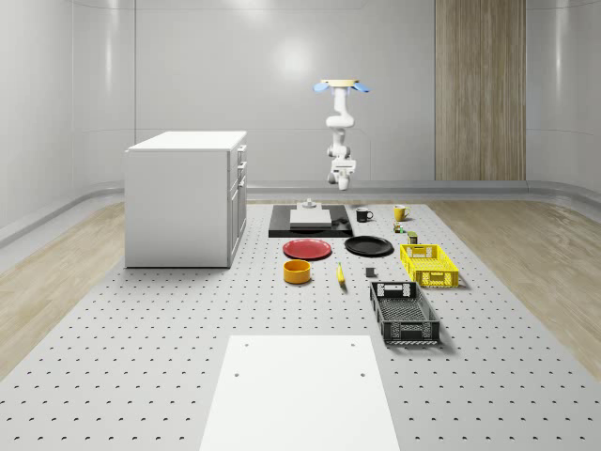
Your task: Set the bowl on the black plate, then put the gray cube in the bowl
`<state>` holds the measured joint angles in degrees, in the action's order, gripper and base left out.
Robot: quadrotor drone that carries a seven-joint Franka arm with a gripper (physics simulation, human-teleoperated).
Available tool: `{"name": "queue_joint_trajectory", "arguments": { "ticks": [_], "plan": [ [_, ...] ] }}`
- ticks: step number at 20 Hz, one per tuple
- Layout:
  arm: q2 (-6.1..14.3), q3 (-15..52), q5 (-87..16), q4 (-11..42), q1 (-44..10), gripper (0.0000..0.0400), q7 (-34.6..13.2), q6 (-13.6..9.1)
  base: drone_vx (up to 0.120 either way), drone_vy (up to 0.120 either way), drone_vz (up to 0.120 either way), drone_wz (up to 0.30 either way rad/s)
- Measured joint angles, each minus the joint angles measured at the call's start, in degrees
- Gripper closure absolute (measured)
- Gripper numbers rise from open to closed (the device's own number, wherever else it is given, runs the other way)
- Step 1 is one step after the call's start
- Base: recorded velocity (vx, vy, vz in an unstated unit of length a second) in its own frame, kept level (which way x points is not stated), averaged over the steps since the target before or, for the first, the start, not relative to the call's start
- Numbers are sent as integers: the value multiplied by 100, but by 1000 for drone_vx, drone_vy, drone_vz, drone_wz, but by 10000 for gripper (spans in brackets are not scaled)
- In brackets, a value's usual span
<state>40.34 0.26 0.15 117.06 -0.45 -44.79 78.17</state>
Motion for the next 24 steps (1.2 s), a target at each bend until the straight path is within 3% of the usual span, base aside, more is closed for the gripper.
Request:
{"name": "queue_joint_trajectory", "arguments": {
  "ticks": [24],
  "plan": [
    [70,98,-128,65,-37,0,-13,100,120,-120,0,0]
  ]
}}
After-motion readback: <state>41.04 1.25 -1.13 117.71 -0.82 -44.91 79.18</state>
